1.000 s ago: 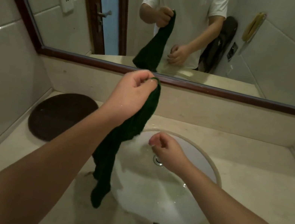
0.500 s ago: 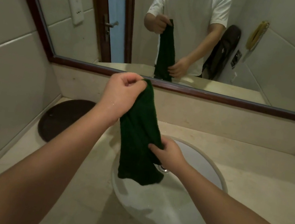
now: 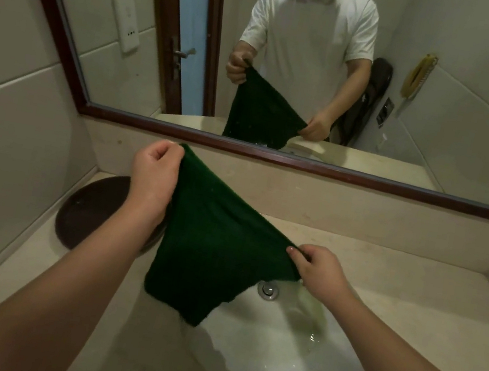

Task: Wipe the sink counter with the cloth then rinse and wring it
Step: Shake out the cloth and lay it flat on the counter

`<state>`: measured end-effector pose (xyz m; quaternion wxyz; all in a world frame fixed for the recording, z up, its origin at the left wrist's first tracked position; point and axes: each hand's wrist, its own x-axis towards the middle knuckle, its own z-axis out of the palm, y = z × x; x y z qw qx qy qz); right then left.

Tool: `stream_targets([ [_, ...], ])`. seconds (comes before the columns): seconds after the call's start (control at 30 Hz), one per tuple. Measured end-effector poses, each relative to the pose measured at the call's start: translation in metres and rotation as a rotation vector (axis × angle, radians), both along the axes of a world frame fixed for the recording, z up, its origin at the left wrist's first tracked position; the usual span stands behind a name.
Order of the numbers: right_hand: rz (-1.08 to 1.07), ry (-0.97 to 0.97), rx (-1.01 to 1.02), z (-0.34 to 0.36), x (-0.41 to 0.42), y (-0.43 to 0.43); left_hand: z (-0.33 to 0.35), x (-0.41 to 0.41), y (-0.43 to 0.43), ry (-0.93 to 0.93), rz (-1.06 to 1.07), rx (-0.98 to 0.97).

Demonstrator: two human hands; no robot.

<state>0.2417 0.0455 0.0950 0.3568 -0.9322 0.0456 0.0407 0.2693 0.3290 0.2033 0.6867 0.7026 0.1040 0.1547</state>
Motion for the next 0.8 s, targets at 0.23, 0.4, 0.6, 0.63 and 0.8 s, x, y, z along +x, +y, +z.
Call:
stream_targets([
  [0.23, 0.115, 0.176, 0.452, 0.086, -0.002, 0.027, -0.006, 0.007, -0.004, 0.118, -0.020, -0.004],
  [0.4, 0.221, 0.273, 0.893, 0.120, 0.004, 0.034, -0.005, 0.006, -0.007, 0.145, -0.086, 0.002],
  [0.6, 0.481, 0.161, 0.553, 0.130, 0.000, 0.051, -0.005, -0.007, -0.023, 0.114, -0.197, 0.006],
  [0.63, 0.481, 0.108, 0.471, 0.129, -0.001, 0.055, -0.005, -0.009, -0.026, 0.106, -0.221, 0.005],
  [0.8, 0.345, 0.075, 0.598, 0.131, -0.005, 0.066, -0.001, -0.021, -0.037, 0.060, -0.330, -0.017],
])
